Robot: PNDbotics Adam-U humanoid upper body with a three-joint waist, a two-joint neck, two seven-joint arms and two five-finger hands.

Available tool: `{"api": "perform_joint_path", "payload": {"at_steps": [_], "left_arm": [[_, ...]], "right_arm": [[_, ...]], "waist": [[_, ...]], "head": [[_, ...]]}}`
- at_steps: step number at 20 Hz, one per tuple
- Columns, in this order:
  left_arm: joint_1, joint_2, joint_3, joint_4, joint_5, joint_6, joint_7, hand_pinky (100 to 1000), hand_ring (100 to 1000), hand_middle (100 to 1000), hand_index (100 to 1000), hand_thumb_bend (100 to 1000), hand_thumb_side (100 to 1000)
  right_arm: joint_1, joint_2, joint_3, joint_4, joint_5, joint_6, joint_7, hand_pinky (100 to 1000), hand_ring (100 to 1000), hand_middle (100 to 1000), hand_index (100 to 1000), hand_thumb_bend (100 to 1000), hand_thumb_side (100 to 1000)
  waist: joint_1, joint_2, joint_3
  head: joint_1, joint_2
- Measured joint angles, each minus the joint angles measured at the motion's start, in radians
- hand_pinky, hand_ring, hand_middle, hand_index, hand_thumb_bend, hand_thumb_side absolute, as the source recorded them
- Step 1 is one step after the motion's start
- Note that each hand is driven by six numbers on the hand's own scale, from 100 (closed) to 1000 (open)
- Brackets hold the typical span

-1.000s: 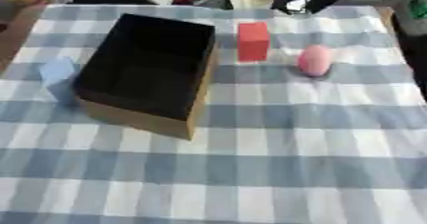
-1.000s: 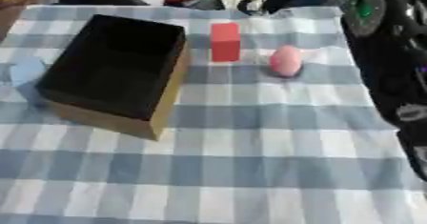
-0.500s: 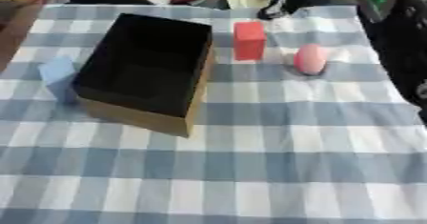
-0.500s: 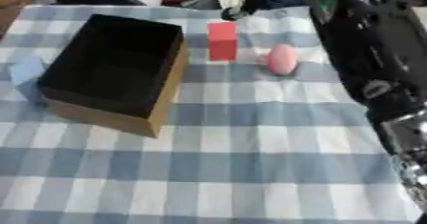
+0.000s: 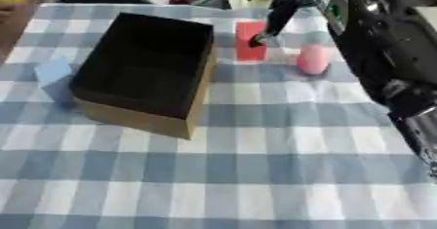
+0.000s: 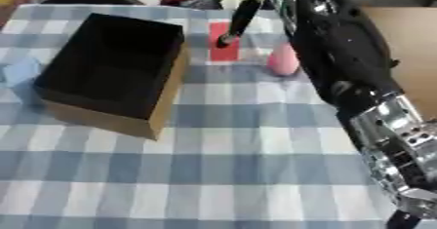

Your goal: Pick up objects on the table and place them in the box.

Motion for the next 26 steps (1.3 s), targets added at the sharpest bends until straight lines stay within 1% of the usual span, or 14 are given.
{"api": "perform_joint_path", "payload": {"at_steps": [8, 13, 14, 15, 16, 21, 26], "left_arm": [[0.0, 0.0, 0.0, 0.0, 0.0, 0.0, -0.004, 451, 690, 620, 801, 100, 838], [-0.001, 0.0, 0.0, 0.0, 0.001, 0.001, -0.006, 451, 690, 620, 801, 100, 839], [-0.001, 0.0, 0.0, 0.0, 0.002, 0.001, -0.007, 450, 690, 620, 801, 100, 838], [-0.001, 0.0, 0.0, 0.0, 0.003, 0.0, -0.007, 450, 690, 620, 801, 100, 838], [-0.001, 0.0, 0.0, 0.0, 0.003, 0.0, -0.007, 450, 690, 620, 801, 100, 839], [-0.001, 0.0, 0.0, 0.0, 0.003, 0.001, -0.007, 450, 690, 620, 800, 100, 838], [-0.006, 0.0, 0.0, 0.0, 0.003, 0.001, -0.007, 450, 690, 620, 800, 100, 839]], "right_arm": [[-0.013, 0.036, -0.032, 0.085, 0.115, 0.009, -0.01, 973, 994, 977, 1000, 615, 554], [-0.018, 0.051, -0.055, 0.107, 0.169, 0.028, -0.037, 971, 992, 972, 1000, 599, 536], [-0.018, 0.053, -0.058, 0.107, 0.176, 0.033, -0.042, 971, 992, 972, 1000, 595, 536], [-0.019, 0.054, -0.063, 0.107, 0.182, 0.038, -0.047, 971, 992, 971, 1000, 556, 535], [-0.02, 0.055, -0.068, 0.107, 0.188, 0.044, -0.051, 971, 992, 971, 1000, 591, 535], [-0.028, 0.056, -0.088, 0.107, 0.204, 0.073, -0.064, 970, 989, 965, 1000, 558, 540], [-0.037, 0.055, -0.1, 0.105, 0.208, 0.096, -0.066, 968, 989, 966, 1000, 549, 539]], "waist": [[0.0, 0.002, 0.013], [-0.002, 0.007, 0.019], [-0.002, 0.007, 0.02], [-0.003, 0.009, 0.021], [-0.003, 0.011, 0.021], [-0.003, 0.02, 0.022], [-0.003, 0.027, 0.02]], "head": [[-0.007, -0.015], [-0.014, -0.024], [-0.015, -0.026], [-0.016, -0.029], [-0.017, -0.03], [-0.018, -0.038], [-0.02, -0.046]]}}
